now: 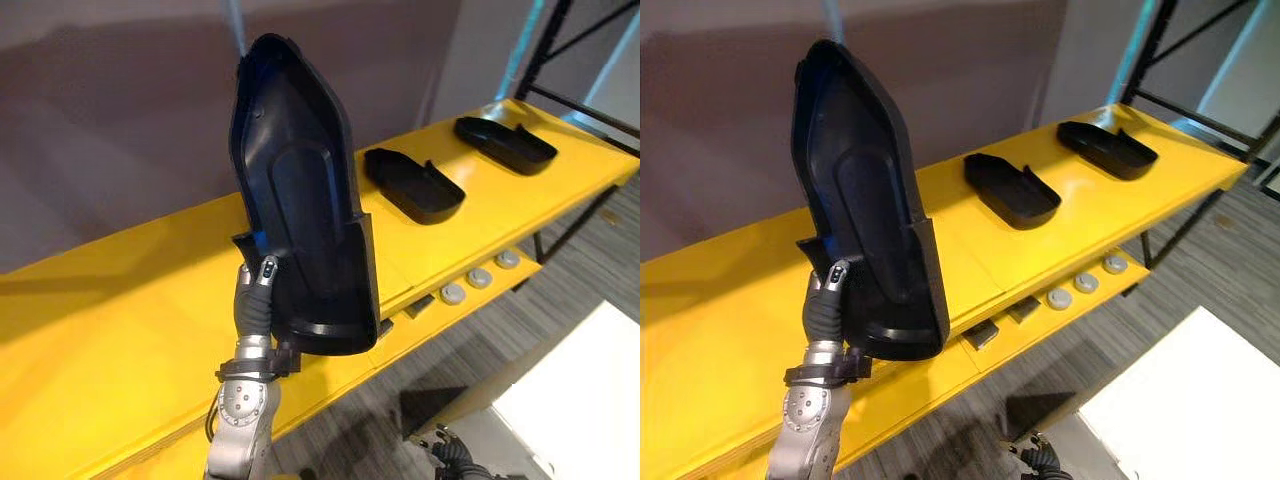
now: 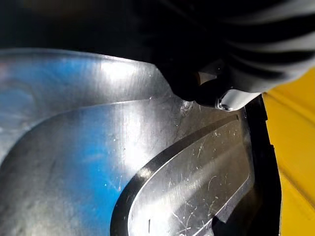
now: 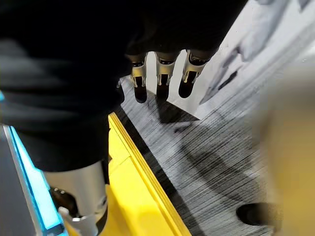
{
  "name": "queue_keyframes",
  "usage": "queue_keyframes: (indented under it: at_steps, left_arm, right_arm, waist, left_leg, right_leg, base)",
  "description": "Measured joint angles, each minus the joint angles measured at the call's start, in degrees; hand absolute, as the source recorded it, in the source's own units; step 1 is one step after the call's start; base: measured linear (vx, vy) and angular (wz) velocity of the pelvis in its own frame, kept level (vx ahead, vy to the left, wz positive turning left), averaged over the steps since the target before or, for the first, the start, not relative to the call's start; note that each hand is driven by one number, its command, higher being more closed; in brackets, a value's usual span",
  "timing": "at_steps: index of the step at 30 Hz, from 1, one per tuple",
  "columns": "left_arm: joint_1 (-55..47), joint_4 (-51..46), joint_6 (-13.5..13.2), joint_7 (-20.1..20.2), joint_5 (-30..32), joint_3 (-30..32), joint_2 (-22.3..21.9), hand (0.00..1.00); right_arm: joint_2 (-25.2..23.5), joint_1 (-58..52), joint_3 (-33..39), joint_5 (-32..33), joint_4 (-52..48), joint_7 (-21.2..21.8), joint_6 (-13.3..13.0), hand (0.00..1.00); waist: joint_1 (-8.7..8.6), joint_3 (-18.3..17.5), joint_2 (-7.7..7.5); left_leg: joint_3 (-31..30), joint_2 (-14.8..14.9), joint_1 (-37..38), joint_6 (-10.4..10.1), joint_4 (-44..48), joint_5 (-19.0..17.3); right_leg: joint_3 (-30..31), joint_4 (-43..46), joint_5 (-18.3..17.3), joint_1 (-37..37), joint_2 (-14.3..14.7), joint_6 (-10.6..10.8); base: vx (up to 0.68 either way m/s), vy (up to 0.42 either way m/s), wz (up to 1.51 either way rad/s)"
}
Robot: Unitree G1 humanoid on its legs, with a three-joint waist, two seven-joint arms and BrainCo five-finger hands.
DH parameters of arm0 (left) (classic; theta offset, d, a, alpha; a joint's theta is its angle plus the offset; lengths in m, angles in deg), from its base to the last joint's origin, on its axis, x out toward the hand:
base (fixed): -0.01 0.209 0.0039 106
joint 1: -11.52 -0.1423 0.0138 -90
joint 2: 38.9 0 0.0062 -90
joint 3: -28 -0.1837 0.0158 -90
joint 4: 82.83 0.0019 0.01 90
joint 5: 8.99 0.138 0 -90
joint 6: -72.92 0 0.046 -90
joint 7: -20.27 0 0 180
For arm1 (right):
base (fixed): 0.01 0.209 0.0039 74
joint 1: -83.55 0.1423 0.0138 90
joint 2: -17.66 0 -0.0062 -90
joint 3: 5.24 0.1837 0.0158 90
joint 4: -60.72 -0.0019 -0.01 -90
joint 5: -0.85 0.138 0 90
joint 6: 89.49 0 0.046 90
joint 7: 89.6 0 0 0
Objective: Walk over and take plastic housings, then place them on the shelf
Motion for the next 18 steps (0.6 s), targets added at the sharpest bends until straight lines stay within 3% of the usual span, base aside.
queue_keyframes:
  at_steps: [2,3,4,7,11,14,16,18]
  left_arm:
    - [-0.13,0.85,0.14,-0.14,0.01,-1.18,0.28,1.00]
    - [-0.13,0.75,0.12,-0.33,0.01,-1.71,0.48,1.00]
    - [-0.57,1.04,0.20,-0.59,0.05,-2.36,-0.12,1.00]
    - [-1.67,-0.37,0.40,-0.89,0.09,-3.80,-1.23,1.00]
    - [-1.88,-3.58,0.37,-1.01,-0.11,-2.74,-1.36,1.00]
    - [-2.25,-4.09,0.38,-1.04,-0.17,-1.54,-1.45,1.00]
    - [-3.04,-4.75,0.38,-1.04,-0.17,-1.56,-1.43,1.00]
    - [-3.03,-5.42,0.37,-1.12,-0.62,-1.14,-1.36,1.00]
  right_arm:
    - [-0.01,-0.94,-1.29,0.05,-2.48,0.02,-0.18,0.00]
    - [-0.16,-1.61,-2.07,0.13,-3.17,0.30,-0.21,0.00]
    - [-0.56,-2.21,-2.55,0.71,-4.17,0.54,-0.34,0.00]
    - [-1.05,-3.84,-3.40,0.72,-6.22,0.36,-0.32,0.00]
    - [-2.04,-5.95,-3.47,0.69,-8.02,-0.09,-0.30,0.00]
    - [-2.70,-6.65,-4.42,0.67,-8.13,-0.43,-0.30,0.00]
    - [-3.41,-7.03,-4.67,0.65,-7.93,-0.65,-0.31,0.00]
    - [-4.35,-6.44,-4.74,0.53,-7.47,-0.76,-0.34,0.00]
  waist:
    - [-1.27,-0.24,-0.79]
    - [-1.47,-0.65,-1.56]
    - [-1.40,-0.65,-1.62]
    - [-0.53,-1.62,0.04]
    - [2.00,-2.06,-0.15]
    - [2.60,-2.59,-0.94]
    - [2.90,-3.33,-2.53]
    - [3.93,-3.24,-4.04]
  left_leg:
    - [-3.74,-0.19,-0.89,-2.22,2.07,-1.28]
    - [-4.66,-0.77,-1.73,-3.26,3.33,-1.81]
    - [-6.53,-0.30,-2.46,-4.52,5.78,-3.06]
    - [-6.73,3.21,-2.35,-5.12,6.48,-3.33]
    - [-7.05,4.65,-2.23,-5.95,5.37,-3.26]
    - [-9.88,3.15,-2.48,-6.24,5.52,-2.99]
    - [-10.76,2.01,-3.66,-6.14,5.83,-2.07]
    - [-7.85,1.52,-5.44,-5.34,6.08,-0.99]
  right_leg:
    - [12.17,-8.21,0.53,-3.16,4.71,0.21]
    - [13.73,-11.67,2.17,-3.14,4.65,0.55]
    - [12.03,-11.39,3.98,-2.66,4.61,2.00]
    - [6.25,-14.09,3.72,0.89,6.56,1.29]
    - [2.51,-16.03,3.73,3.40,7.36,1.29]
    - [-0.53,-18.65,3.73,6.50,6.22,1.29]
    - [-3.14,-20.26,3.75,7.76,5.05,1.32]
    - [-5.65,-21.32,4.20,8.17,3.46,1.15]
  base:
    - [0.09,-0.220,0.87]
    - [0.10,-0.290,1.03]
    - [0.15,-0.299,0.82]
    - [0.17,-0.281,0.75]
    - [0.09,-0.112,0.44]
    - [0.06,0.023,0.55]
    - [0.04,0.046,0.78]
    - [0.00,0.068,0.61]
